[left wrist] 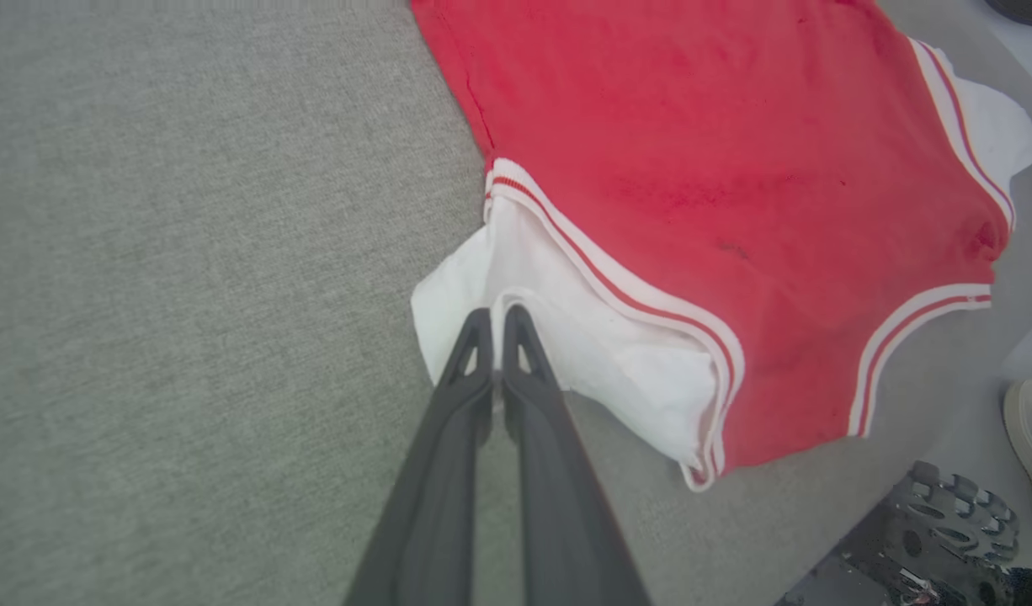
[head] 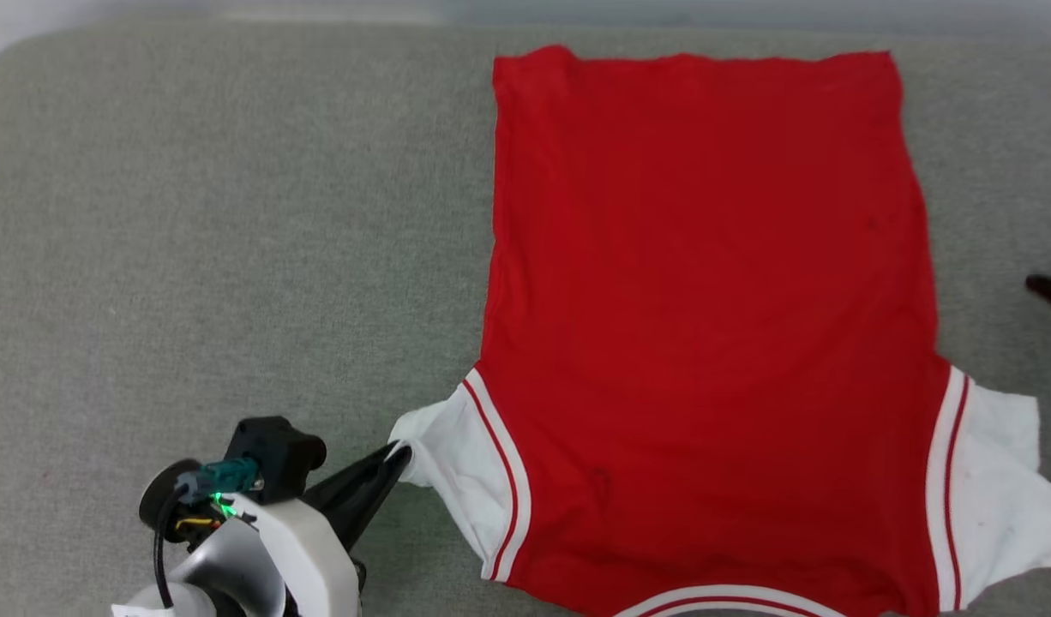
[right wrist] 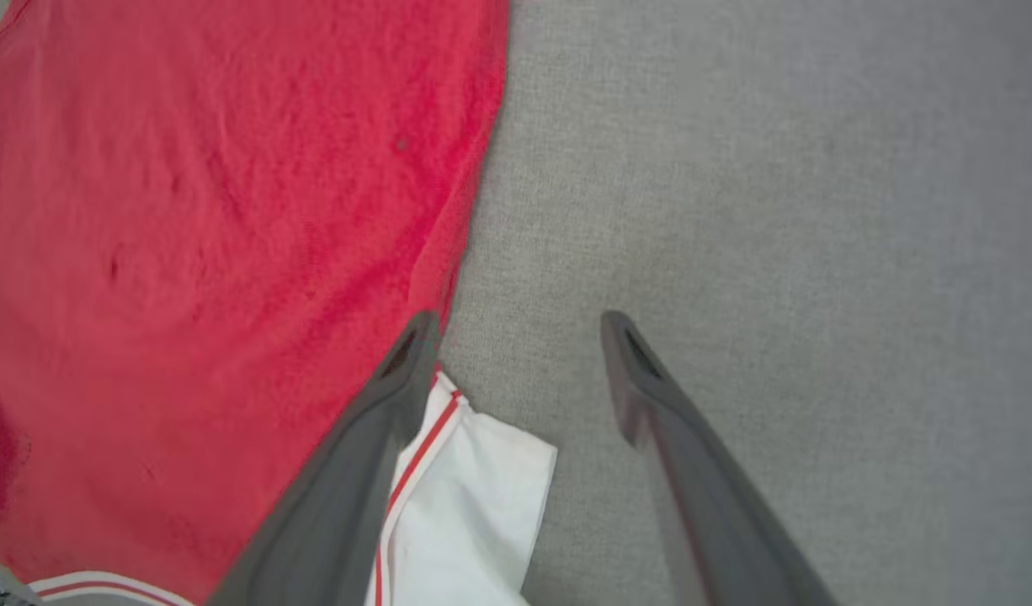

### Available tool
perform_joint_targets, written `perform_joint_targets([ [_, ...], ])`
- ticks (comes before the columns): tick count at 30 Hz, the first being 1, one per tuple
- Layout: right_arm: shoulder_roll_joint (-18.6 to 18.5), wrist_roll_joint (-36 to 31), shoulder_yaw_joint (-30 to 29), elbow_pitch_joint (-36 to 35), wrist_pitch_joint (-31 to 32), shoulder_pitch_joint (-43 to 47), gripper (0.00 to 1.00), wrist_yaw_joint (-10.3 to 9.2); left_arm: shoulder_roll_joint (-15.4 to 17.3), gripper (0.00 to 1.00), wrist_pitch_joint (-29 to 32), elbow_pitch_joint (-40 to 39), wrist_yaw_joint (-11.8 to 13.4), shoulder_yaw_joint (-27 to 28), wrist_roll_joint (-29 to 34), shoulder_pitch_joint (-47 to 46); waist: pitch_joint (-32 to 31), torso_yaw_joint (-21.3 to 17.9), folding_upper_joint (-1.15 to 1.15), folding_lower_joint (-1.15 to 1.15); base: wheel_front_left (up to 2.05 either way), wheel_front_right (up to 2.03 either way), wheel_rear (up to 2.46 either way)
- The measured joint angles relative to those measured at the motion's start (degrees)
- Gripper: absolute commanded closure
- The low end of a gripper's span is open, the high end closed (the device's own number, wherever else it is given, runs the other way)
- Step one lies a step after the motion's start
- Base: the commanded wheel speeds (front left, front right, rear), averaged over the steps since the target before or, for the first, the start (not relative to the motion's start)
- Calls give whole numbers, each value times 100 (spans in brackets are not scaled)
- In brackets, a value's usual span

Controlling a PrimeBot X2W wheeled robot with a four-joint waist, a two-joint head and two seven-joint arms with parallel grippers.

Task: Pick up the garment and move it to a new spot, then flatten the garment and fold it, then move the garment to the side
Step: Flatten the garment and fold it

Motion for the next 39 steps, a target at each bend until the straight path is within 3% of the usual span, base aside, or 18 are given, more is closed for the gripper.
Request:
perform_joint_targets([
  [5,241,-719,-214,143,931,-1422,0,0,-12,100,135,-248,-47,-19,83,-357,635,290,0,1,0,0,0],
  [12,330,-1866,-509,806,1606,-2804,0,0,-126,100,204,-509,-120,-38,145,-780,1294,901,0,1,0,0,0],
  [22,380,-2969,-1139,1402,1797,-3796,0,0,-346,100,70,-576,-171,-124,244,-1024,1955,1585,0,0,0,0,0],
  [30,322,-3174,-1053,1578,1780,-3885,0,0,-472,100,-46,-470,-234,-194,278,-1157,2211,1852,-1,-1,0,0,0],
  [31,326,-3164,-1038,1588,1791,-3877,34,0,-485,100,-54,-453,-248,-202,280,-1166,2221,1859,0,-1,0,0,0],
  [32,327,-3162,-1032,1592,1792,-3864,100,0,-489,100,-67,-433,-249,-209,283,-1171,2221,1859,0,-1,0,0,0],
  [39,390,-3097,-924,1614,1762,-3600,100,0,-495,100,-99,-311,-274,-233,283,-1193,2095,1806,0,-1,0,0,0],
])
